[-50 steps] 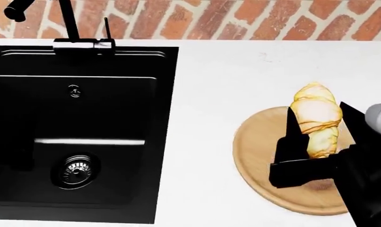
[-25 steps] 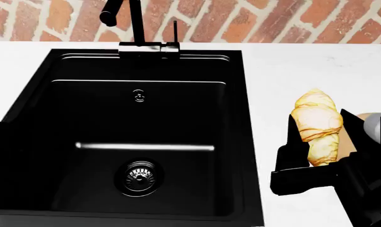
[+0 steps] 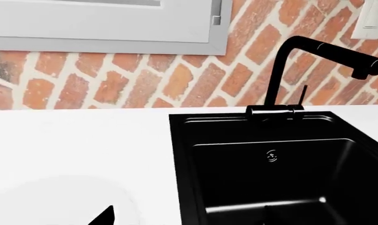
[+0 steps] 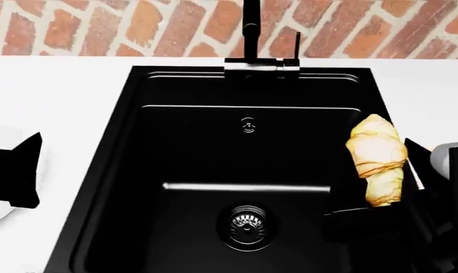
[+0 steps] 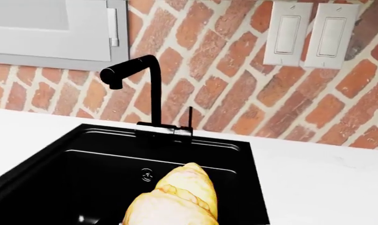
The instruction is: Place the pastries on the plates.
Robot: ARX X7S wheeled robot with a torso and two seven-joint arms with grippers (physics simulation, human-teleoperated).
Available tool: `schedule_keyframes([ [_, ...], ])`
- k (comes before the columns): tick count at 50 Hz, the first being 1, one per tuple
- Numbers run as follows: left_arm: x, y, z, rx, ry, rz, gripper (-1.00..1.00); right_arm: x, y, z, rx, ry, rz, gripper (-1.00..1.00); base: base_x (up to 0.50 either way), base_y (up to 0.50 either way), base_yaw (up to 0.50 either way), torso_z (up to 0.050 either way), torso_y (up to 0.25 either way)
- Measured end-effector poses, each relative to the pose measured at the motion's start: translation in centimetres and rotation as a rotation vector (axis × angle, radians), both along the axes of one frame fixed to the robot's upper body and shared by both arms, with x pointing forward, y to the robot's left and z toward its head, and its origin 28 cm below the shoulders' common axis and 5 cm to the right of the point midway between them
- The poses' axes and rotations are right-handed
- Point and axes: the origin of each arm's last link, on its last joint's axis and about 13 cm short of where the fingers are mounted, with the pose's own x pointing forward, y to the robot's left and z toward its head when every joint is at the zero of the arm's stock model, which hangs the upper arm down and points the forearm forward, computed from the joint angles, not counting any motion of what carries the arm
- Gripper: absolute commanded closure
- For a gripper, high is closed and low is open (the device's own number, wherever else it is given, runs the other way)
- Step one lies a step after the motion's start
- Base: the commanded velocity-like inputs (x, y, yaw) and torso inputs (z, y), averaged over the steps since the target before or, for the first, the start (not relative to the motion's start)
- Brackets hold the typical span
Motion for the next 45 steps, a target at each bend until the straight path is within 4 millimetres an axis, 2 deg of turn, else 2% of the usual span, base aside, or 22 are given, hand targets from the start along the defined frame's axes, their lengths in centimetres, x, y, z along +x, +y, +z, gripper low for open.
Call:
schedule_keyframes([
  [45,0.23,0.17,-0.62,-0.012,0.009,0.004,-1.00,0.21,0.20,-0.61,0.001,0.013,0.003,1.00,0.00,0.50,0.00,0.000,0.000],
])
